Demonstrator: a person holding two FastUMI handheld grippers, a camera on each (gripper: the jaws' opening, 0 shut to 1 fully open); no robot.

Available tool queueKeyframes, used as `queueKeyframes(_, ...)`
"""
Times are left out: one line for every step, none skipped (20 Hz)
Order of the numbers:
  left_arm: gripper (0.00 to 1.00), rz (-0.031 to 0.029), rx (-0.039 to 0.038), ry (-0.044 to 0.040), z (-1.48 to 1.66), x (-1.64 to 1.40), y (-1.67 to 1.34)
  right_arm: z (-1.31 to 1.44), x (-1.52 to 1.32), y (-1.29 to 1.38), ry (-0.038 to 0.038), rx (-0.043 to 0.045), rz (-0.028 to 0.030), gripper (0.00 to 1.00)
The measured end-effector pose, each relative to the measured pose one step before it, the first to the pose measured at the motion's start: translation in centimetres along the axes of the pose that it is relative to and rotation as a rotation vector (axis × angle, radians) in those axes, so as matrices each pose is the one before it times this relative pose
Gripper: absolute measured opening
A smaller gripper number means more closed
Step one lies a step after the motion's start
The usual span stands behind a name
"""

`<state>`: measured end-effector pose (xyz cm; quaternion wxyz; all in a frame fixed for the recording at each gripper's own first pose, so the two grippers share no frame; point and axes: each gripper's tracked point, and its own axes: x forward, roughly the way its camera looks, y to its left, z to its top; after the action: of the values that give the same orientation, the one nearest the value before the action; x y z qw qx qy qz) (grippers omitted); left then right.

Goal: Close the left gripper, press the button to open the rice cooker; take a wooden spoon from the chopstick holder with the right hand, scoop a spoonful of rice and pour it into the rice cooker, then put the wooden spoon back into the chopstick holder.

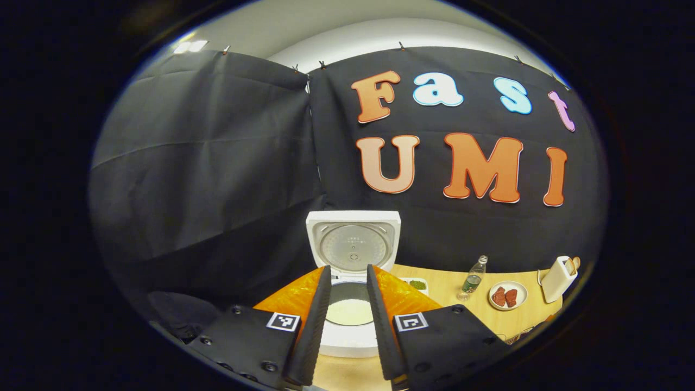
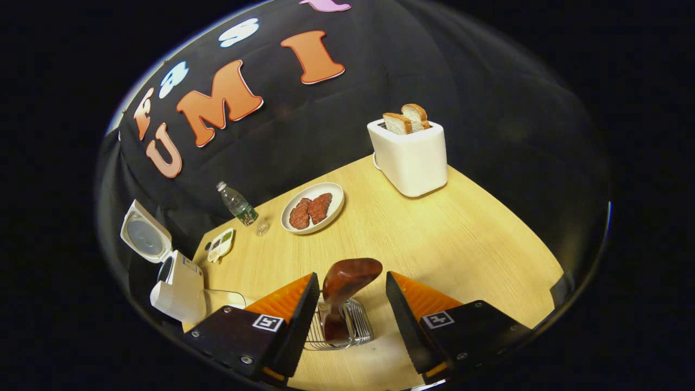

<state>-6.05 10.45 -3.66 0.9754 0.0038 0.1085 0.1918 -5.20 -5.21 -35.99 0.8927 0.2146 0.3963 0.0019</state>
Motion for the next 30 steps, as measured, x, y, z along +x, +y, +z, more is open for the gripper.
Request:
queueKeyframes(0.53, 0.01077, -0.00865, -0.00096, -0.068, -0.356, 0.341, -0.274, 0.443, 0.149, 0.00392, 0.00491, 0.00513, 0.73)
queueKeyframes(0.59, 0.00752, -0.00827, -0.00219, 0.127, -0.117, 0.211, -0.160, 0.338, 0.169, 0.00382, 0.00886, 0.00389, 0.69)
queueKeyframes(0.63, 0.01057, -0.00375, 0.00040, -0.079, -0.028, 0.456, -0.157, 0.300, 0.176, 0.00379, 0.01189, 0.00239, 0.62)
queueKeyframes(0.68, 0.01355, 0.00067, 0.00241, -0.030, 0.051, 0.435, -0.145, 0.091, 0.174, 0.00283, 0.01454, 0.00244, 0.57)
queueKeyframes(0.69, 0.00874, 0.00063, 0.00120, 0.043, 0.203, 0.429, -0.131, 0.102, 0.184, 0.00483, 0.01492, -0.00129, 0.46)
queueKeyframes(0.69, 0.00068, -0.00117, 0.00507, -0.021, 0.253, 0.074, -0.234, 0.187, -0.087, 0.00877, 0.01692, -0.00658, 0.42)
queueKeyframes(0.69, -0.00691, -0.00621, 0.00945, -0.232, 0.133, 0.020, -0.358, 0.075, 0.013, 0.00847, 0.02078, -0.00644, 0.38)
queueKeyframes(0.69, -0.00818, -0.00776, 0.01183, -0.263, 0.282, -0.064, 0.018, 0.116, 0.052, -0.00376, 0.01924, -0.00371, 0.37)
queueKeyframes(0.69, -0.00710, -0.00439, 0.01139, -0.364, 0.371, 0.070, 0.128, -0.004, -0.012, -0.01158, 0.01422, -0.00515, 0.34)
queueKeyframes(0.69, -0.00457, -0.00057, 0.01020, -0.288, 0.318, 0.192, 0.018, -0.171, 0.227, -0.00937, 0.01013, -0.00175, 0.32)
queueKeyframes(0.69, -0.00334, 0.00374, 0.00489, -0.118, 0.280, 0.239, 0.067, -0.030, 0.101, -0.01082, 0.00705, -0.00946, 0.27)
queueKeyframes(0.68, 0.00275, 0.00460, -0.00109, 0.153, 0.313, 0.408, 0.033, 0.052, 0.064, -0.01157, 0.00343, -0.00312, 0.23)
queueKeyframes(0.68, 0.00342, 0.00240, -0.00211, 0.074, 0.445, 0.347, -0.098, -0.348, 0.234, -0.00702, 0.00070, -0.00575, 0.22)
queueKeyframes(0.69, -0.00032, -0.00078, -0.00092, 0.017, 0.377, 0.184, -0.107, -0.144, 0.020, -0.01445, -0.00215, -0.01418, 0.20)
queueKeyframes(0.69, -0.00524, -0.00228, 0.00096, 0.001, 0.260, 0.100, 0.021, -0.142, -0.015, -0.01438, -0.00481, -0.01494, 0.19)
queueKeyframes(0.68, -0.00845, -0.00054, 0.00419, -0.193, 0.323, -0.047, 0.044, -0.268, -0.014, -0.01953, -0.00771, -0.01242, 0.18)
queueKeyframes(0.68, -0.00307, 0.00326, 0.00278, -0.158, 0.361, 0.180, 0.000, -0.276, 0.127, -0.01382, -0.01146, -0.00760, 0.16)
queueKeyframes(0.68, -0.00234, 0.00430, 0.00102, -0.090, 0.392, 0.166, -0.060, -0.491, 0.196, -0.01270, -0.01072, -0.00491, 0.15)
queueKeyframes(0.68, -0.00642, -0.00029, 0.00277, -0.145, 0.334, 0.032, 0.251, -0.376, 0.310, -0.01653, -0.00622, 0.00149, 0.15)
queueKeyframes(0.69, -0.01243, -0.00781, 0.00037, -0.005, 0.274, -0.146, 0.446, -0.525, 0.300, -0.01954, -0.00482, 0.00130, 0.15)
queueKeyframes(0.68, -0.01136, -0.00609, -0.00505, 0.182, 0.328, -0.034, 0.730, -0.482, 0.174, -0.02191, -0.00452, -0.00441, 0.15)
queueKeyframes(0.69, -0.00736, -0.00272, -0.01046, 0.180, 0.347, -0.016, 0.685, -0.419, 0.042, -0.02101, -0.00350, -0.00827, 0.15)
queueKeyframes(0.69, -0.01534, -0.00073, -0.01177, 0.153, 0.381, -0.120, 0.823, -0.376, 0.086, -0.02033, -0.00154, -0.00950, 0.14)
queueKeyframes(0.78, -0.01475, -0.00185, -0.01386, 0.340, 0.095, -0.154, 0.981, -0.540, 0.209, -0.02200, 0.00065, -0.00605, 0.15)
queueKeyframes(0.85, -0.00146, 0.00216, -0.01377, 0.272, 0.292, 0.315, 0.958, -0.495, 0.338, -0.01923, 0.00001, -0.00260, 0.14)
queueKeyframes(0.99, -0.00246, 0.00414, -0.01364, 0.405, 0.215, 0.296, 0.864, -0.575, 0.410, -0.01875, 0.00240, -0.00158, 0.15)
queueKeyframes(1.00, 0.00559, 0.00314, -0.01761, 0.238, 0.186, 0.504, 0.997, -0.471, 0.418, -0.01682, 0.00525, -0.00517, 0.15)
queueKeyframes(1.00, 0.00052, 0.00095, -0.01397, 0.247, 0.221, 0.373, 0.691, -0.483, 0.372, -0.01254, 0.00584, -0.01036, 0.15)
queueKeyframes(1.00, -0.00116, 0.00022, -0.00942, -0.013, 0.136, 0.179, 0.670, -0.558, 0.628, -0.01451, 0.00004, -0.00276, 0.15)
queueKeyframes(1.00, 0.00047, -0.00217, -0.00335, -0.014, 0.296, 0.298, 0.604, -0.555, 0.834, -0.01263, -0.00324, 0.00466, 0.15)
